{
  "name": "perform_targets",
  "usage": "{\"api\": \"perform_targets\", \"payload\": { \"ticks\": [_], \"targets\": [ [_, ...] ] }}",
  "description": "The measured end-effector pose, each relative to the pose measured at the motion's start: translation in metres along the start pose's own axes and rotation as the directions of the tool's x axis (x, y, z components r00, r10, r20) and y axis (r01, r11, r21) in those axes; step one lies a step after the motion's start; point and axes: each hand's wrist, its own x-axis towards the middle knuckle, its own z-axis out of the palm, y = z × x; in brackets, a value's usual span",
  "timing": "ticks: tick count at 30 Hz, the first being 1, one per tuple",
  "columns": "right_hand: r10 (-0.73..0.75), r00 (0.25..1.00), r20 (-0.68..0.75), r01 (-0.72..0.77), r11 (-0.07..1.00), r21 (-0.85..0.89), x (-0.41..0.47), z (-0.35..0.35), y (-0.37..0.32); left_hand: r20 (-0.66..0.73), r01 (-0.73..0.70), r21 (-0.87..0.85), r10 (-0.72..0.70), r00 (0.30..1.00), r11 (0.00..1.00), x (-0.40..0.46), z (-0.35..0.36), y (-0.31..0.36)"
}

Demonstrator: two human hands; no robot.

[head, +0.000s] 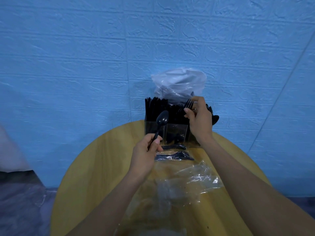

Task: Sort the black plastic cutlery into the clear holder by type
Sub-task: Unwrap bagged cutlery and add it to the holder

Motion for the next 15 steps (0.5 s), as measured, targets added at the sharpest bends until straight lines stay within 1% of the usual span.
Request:
{"api": "perform_targets", "payload": {
  "ticks": [2,4,6,8,10,11,12,13,14,15],
  "targets": [
    [-0.039,0.999,0.010,0.040,0.996,-0.076,0.000,0.003,0.002,0.004,0.000,-0.008,0.000,1.000,1.000,0.001,0.001,0.000],
    [-0.125,0.992,0.026,0.127,0.972,-0.195,-0.001,0.005,0.006,0.007,0.000,-0.007,0.000,1.000,1.000,0.001,0.003,-0.001],
    [-0.175,0.981,0.089,0.194,0.927,-0.321,-0.003,0.010,0.010,0.010,-0.005,-0.001,0.005,1.000,1.000,0.002,0.005,-0.001],
    [-0.171,0.979,0.114,0.200,0.923,-0.330,-0.006,0.012,0.010,0.018,-0.012,0.002,0.012,1.000,1.000,0.002,0.007,0.000],
    [-0.168,0.985,0.041,0.173,0.962,-0.211,-0.010,0.009,0.002,0.035,-0.017,0.006,0.017,0.999,1.000,0.003,0.010,0.001],
    [-0.110,0.994,0.021,0.111,0.989,-0.095,-0.015,0.004,-0.006,0.045,-0.021,0.006,0.021,0.999,1.000,0.003,0.012,0.002],
    [-0.024,0.999,0.049,0.022,0.999,0.039,-0.021,-0.002,-0.014,0.054,-0.030,0.007,0.029,0.998,1.000,0.004,0.015,0.002],
    [0.051,0.992,0.115,-0.070,0.984,0.166,-0.026,-0.008,-0.019,0.064,-0.038,0.007,0.038,0.997,0.999,0.004,0.018,0.002],
    [0.097,0.979,0.178,-0.144,0.950,0.276,-0.031,-0.014,-0.022,0.075,-0.046,0.015,0.045,0.996,0.999,0.005,0.023,0.002],
    [0.125,0.969,0.214,-0.194,0.920,0.340,-0.033,-0.020,-0.022,0.093,-0.050,0.024,0.048,0.995,0.998,0.006,0.028,0.002]
  ]
}}
